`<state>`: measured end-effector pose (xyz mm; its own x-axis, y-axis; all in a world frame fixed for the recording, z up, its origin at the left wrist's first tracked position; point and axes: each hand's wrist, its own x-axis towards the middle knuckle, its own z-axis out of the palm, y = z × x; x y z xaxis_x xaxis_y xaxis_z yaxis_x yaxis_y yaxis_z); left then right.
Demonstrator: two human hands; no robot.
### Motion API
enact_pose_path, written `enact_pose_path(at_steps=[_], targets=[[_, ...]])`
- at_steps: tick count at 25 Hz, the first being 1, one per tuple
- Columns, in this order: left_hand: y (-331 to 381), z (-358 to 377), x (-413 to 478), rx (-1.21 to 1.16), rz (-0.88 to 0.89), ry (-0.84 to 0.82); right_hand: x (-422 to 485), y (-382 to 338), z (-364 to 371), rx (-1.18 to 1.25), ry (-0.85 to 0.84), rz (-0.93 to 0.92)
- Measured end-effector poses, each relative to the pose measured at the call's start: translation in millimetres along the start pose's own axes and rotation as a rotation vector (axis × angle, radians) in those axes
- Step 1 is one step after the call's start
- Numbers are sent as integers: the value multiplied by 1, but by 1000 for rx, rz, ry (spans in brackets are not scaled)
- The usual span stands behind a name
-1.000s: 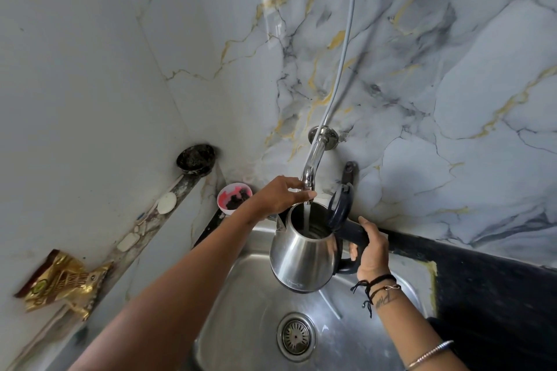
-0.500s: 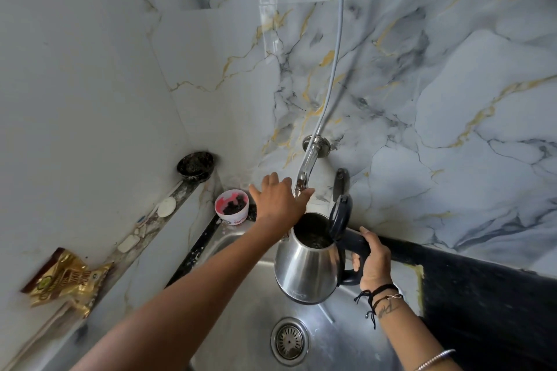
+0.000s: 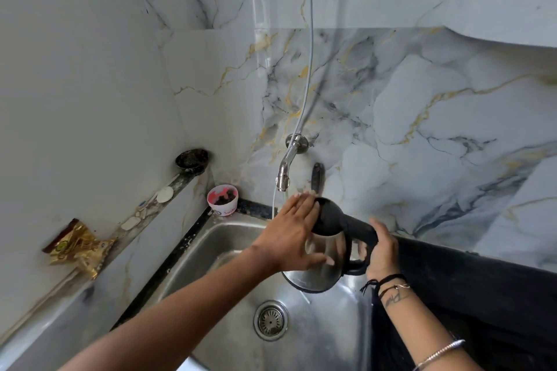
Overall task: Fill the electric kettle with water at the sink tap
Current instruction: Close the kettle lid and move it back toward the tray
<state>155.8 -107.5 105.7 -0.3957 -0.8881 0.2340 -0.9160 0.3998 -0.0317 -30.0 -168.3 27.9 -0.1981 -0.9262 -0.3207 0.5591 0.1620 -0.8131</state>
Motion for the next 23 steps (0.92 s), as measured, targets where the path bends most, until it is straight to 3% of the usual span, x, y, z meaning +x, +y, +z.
enact_pose_path(at_steps=[10,13,17,23], targets=[[89,-13,-32,-410,-113,254,-53,-84,-51,-106,-162,-316],[132,-2,-38,-692,-303,285,-63,-109,-90,-145,-138,-380],[183,38,-53,-1122,-440,136,-73,-106,-159,-164,-105,-338],[248,94,-50,-1234,-485,28,-62,-96,-252,-253,47,-215]])
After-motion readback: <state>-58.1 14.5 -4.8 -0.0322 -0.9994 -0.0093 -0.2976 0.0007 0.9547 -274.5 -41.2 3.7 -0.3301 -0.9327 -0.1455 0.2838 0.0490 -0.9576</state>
